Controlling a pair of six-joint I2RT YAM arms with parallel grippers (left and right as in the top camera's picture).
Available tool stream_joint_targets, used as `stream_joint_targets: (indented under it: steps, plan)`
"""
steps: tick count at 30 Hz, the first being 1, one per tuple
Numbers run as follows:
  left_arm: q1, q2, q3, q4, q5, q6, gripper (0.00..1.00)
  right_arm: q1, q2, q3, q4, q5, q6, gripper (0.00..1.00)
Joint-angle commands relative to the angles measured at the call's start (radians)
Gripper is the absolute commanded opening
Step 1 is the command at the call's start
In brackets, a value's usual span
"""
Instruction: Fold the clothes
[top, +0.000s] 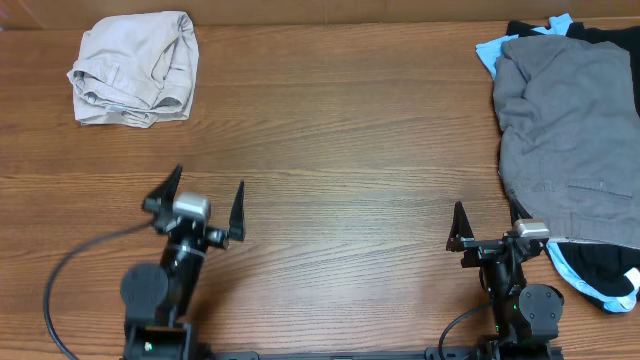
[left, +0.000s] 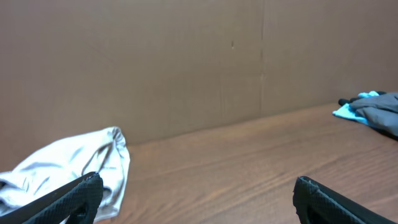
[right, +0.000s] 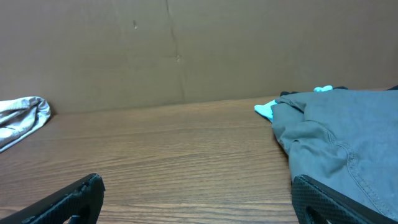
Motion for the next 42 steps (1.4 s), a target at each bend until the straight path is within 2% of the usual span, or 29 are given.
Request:
stream_joint_targets:
  steps: [1,8,19,42]
  plan:
    - [0.009,-0.130,-0.084,0.006,0.011,-0.020,1.00,-0.003,-0.012,-0.010,0.008,0.006,0.000,1.00]
    - [0.041,-0.334,-0.205,-0.014,0.011,-0.053,1.00,-0.003,-0.012,-0.010,0.008,0.006,0.000,1.00]
    - [0.066,-0.433,-0.208,-0.314,0.022,-0.074,1.00,-0.003,-0.012,-0.010,0.008,0.006,0.000,1.00]
    - [0.066,-0.431,-0.208,-0.311,0.021,-0.076,1.00,-0.003,-0.012,-0.010,0.008,0.006,0.000,1.00]
